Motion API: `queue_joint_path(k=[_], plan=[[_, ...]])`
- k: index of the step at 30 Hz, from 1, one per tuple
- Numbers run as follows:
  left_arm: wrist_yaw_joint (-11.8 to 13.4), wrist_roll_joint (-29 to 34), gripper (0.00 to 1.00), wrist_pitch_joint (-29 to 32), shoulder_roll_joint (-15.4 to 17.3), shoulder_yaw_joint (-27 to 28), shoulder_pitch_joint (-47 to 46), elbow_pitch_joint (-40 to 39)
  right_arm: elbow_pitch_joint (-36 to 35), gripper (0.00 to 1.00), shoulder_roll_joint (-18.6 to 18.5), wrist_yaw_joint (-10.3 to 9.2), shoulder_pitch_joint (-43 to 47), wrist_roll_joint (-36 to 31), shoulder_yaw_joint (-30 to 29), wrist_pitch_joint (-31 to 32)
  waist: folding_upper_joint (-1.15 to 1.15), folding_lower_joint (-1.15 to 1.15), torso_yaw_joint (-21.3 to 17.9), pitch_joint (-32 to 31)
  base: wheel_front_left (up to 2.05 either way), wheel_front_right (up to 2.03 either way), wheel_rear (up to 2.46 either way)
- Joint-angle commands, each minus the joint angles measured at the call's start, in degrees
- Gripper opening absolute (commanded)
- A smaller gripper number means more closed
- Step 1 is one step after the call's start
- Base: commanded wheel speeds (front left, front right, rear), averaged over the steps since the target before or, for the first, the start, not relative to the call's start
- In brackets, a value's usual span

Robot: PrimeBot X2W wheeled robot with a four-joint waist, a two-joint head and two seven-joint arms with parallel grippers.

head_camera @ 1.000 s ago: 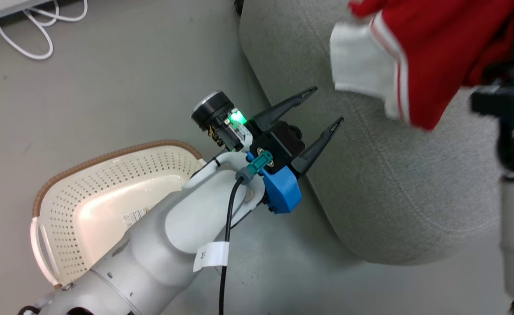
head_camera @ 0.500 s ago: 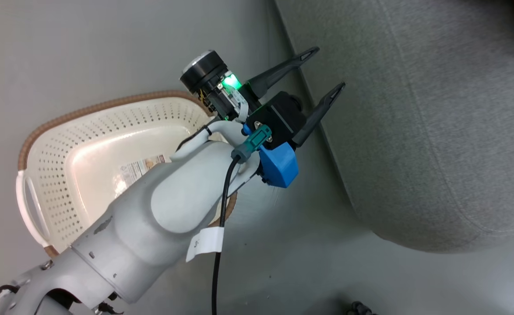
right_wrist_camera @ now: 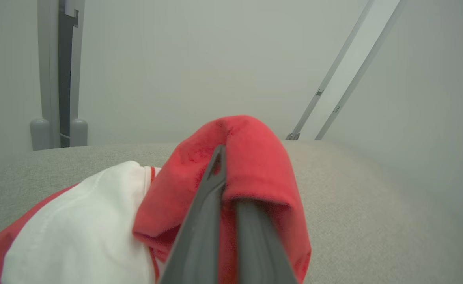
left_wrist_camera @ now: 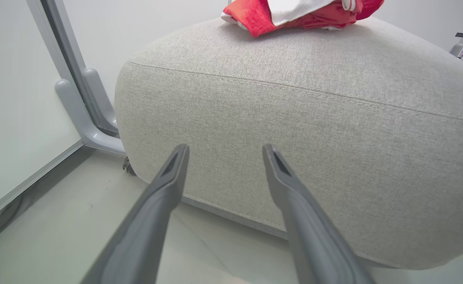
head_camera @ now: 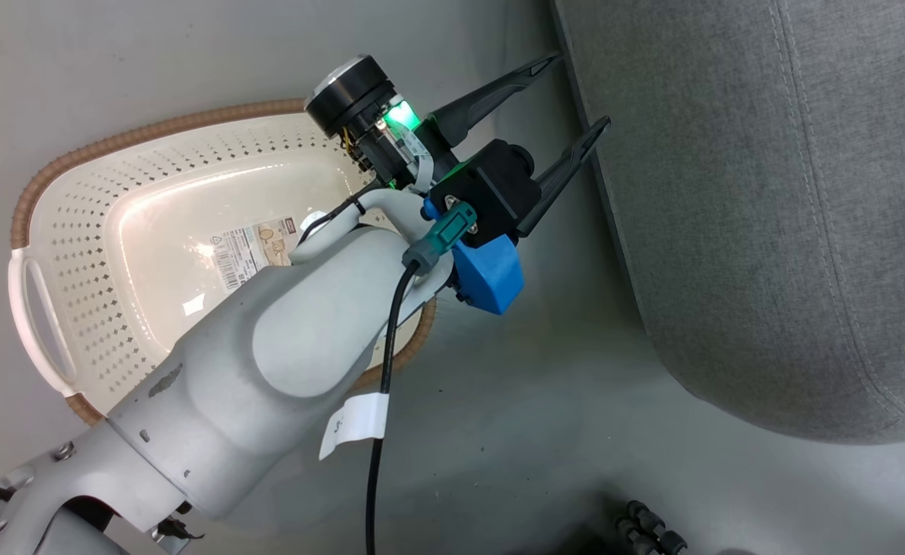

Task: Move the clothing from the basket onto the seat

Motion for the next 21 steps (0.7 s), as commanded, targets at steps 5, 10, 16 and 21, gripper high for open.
queue_joint_path(k=[5, 10, 16, 21], plan=[[0.52, -0.29, 1.0, 0.12, 0.58, -0.32, -1.01, -0.55, 2.75, 0.0, 2.82, 0.0, 2.47, -0.05, -0.19, -0.19, 0.0, 0.0, 0.29, 0.31, 0.0, 0.0, 0.0], [0.8, -0.46, 1.0, -0.27, 0.34, -0.44, -0.72, -0.48, 1.52, 1.0, 4.15, 0.01, 4.71, 0.21, -0.9, -0.19, 0.0, 0.0, 0.49, -0.8, 0.0, 0.0, 0.0], [1.09, -1.49, 1.0, -1.4, -0.67, -0.43, 1.38, 0.48, -3.46, 1.0, 6.22, 0.01, 12.08, 0.19, -0.88, -0.18, 0.0, 0.0, 0.55, -4.86, 0.0, 0.0, 0.0], [1.26, -2.35, 1.0, -2.15, -1.41, -0.01, 3.04, 1.24, -7.44, 1.0, 7.79, 0.01, 18.37, -0.31, -0.33, -0.19, 0.0, 0.0, 0.56, -8.66, 0.0, 0.0, 0.0]])
